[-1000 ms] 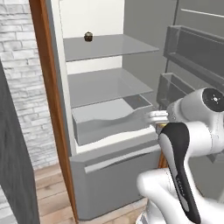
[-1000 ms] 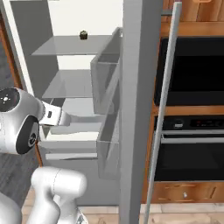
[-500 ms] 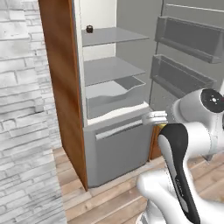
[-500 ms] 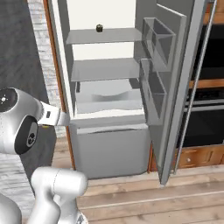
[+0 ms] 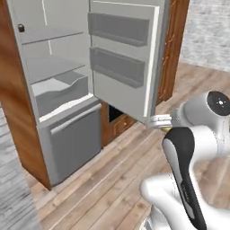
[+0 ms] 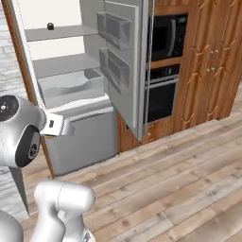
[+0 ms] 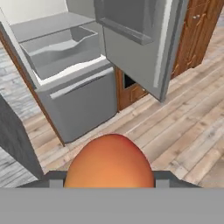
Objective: Pick the peach and mango from the fridge and place them on the plate next to the blender to make a fruit smoothie.
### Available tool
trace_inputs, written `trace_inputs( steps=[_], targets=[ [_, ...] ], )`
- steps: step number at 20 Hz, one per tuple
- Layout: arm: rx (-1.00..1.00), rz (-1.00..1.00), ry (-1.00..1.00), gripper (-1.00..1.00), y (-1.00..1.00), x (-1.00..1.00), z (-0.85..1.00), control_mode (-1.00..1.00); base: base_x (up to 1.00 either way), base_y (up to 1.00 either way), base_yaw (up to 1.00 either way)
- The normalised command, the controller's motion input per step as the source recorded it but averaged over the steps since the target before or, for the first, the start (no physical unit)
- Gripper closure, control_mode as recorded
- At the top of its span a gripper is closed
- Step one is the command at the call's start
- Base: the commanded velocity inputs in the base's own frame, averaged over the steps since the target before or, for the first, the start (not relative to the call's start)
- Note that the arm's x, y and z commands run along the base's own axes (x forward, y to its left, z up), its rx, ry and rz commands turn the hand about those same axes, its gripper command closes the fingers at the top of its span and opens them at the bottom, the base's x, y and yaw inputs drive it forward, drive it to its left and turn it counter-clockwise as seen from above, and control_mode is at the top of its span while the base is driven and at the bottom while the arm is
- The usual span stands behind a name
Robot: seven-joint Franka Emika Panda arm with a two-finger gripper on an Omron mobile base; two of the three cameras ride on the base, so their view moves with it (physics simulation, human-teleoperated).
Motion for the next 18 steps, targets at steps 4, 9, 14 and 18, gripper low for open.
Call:
trace_inputs(
  steps=[4, 9, 14, 18],
  targets=[
    [0.0, 0.0, 0.0, 1.0, 0.0, 0.0, 0.0, 1.0, -1.0, 0.29, -0.71],
    [0.0, 0.0, 0.0, 1.0, 0.0, 0.0, 0.0, 1.0, -0.87, 0.2, -0.79],
    [0.0, 0.0, 0.0, 1.0, 0.0, 0.0, 0.0, 1.0, -0.63, 0.08, -0.85],
    [0.0, 0.0, 0.0, 1.0, 0.0, 0.0, 0.0, 1.0, -0.47, 0.0, -0.84]
  ],
)
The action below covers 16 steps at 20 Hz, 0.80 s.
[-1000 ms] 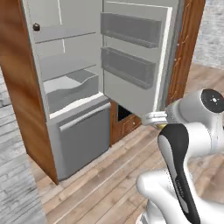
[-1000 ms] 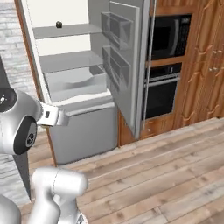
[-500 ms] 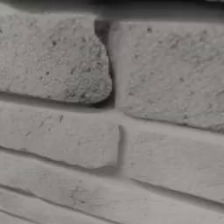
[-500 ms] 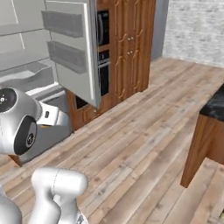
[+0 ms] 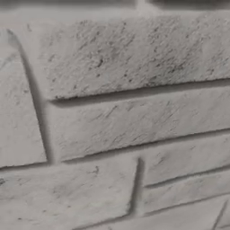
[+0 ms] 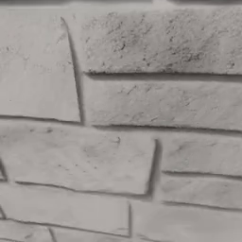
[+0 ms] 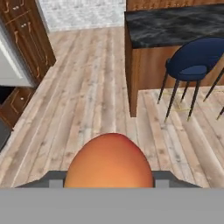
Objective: Pick the peach and mango from the fridge and place them on the plate next to the blender to make a fruit smoothie.
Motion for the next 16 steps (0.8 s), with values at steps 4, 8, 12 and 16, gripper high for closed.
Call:
trace_inputs(
  steps=[4, 8, 12, 16],
  targets=[
    [0.0, 0.0, 0.0, 1.0, 0.0, 0.0, 0.0, 1.0, -0.27, 0.0, -0.87],
    [0.0, 0.0, 0.0, 1.0, 0.0, 0.0, 0.0, 1.0, -0.01, 0.0, -0.94],
    [0.0, 0.0, 0.0, 1.0, 0.0, 0.0, 0.0, 1.0, 0.0, 0.0, -0.97],
    [0.0, 0.0, 0.0, 1.0, 0.0, 0.0, 0.0, 1.0, 0.39, 0.0, -0.78]
  ],
)
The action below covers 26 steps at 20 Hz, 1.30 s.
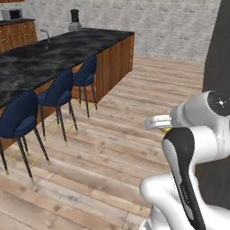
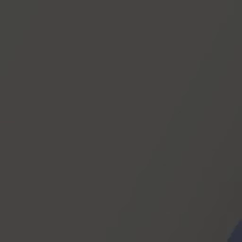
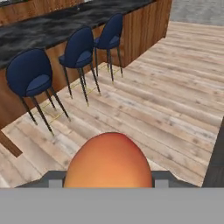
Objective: Pick the peach and mango from the fridge and place them on the plate next to the blender to make a fruit smoothie.
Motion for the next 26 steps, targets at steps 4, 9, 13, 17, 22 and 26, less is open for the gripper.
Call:
trace_inputs(
  steps=[4, 9, 13, 17, 22, 26],
  targets=[
    [0.0, 0.0, 0.0, 1.0, 0.0, 0.0, 0.0, 1.0, 1.0, 0.15, -0.49],
    [0.0, 0.0, 0.0, 1.0, 0.0, 0.0, 0.0, 1.0, 1.0, 0.63, -0.34],
    [0.0, 0.0, 0.0, 1.0, 0.0, 0.0, 0.0, 1.0, 1.0, 0.65, -0.32],
    [0.0, 0.0, 0.0, 1.0, 0.0, 0.0, 0.0, 1.0, 1.0, 0.5, -0.33],
    [0.0, 0.0, 0.0, 1.0, 0.0, 0.0, 0.0, 1.0, 1.0, 0.03, -0.42],
    [0.0, 0.0, 0.0, 1.0, 0.0, 0.0, 0.0, 1.0, 1.0, 0.0, -0.45]
  ],
)
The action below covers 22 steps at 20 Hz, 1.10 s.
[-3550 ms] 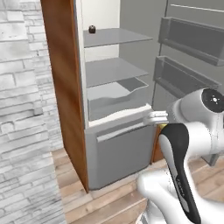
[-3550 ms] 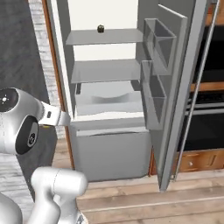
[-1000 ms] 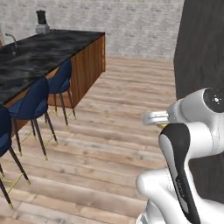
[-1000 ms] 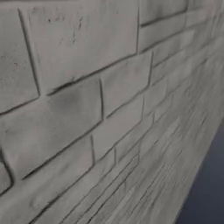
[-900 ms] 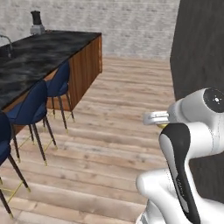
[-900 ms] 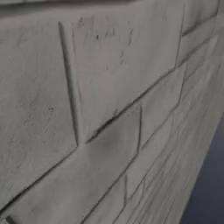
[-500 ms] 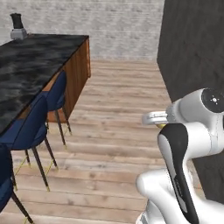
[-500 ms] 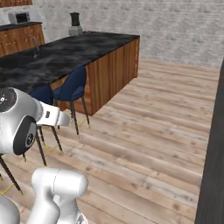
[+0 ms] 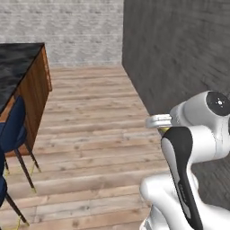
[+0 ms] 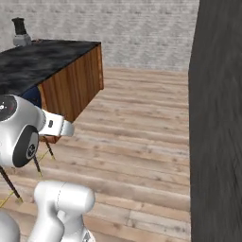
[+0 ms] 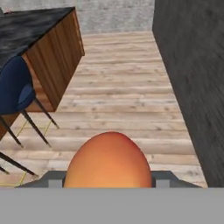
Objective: Pick the peach and mango from the fridge and place them on the plate next to the blender to make a fruit smoothie.
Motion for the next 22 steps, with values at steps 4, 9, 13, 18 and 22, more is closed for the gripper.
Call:
trace_inputs(
  steps=[4, 9, 13, 18, 22],
  targets=[
    [0.0, 0.0, 0.0, 1.0, 0.0, 0.0, 0.0, 1.0, 1.0, -0.02, -0.42],
    [0.0, 0.0, 0.0, 1.0, 0.0, 0.0, 0.0, 1.0, 1.0, -0.14, -0.42],
    [0.0, 0.0, 0.0, 1.0, 0.0, 0.0, 0.0, 1.0, 1.0, -0.15, -0.38],
    [0.0, 0.0, 0.0, 1.0, 0.0, 0.0, 0.0, 1.0, 1.0, 0.12, -0.26],
    [0.0, 0.0, 0.0, 1.0, 0.0, 0.0, 0.0, 1.0, 1.0, 1.0, 0.04]
  ],
)
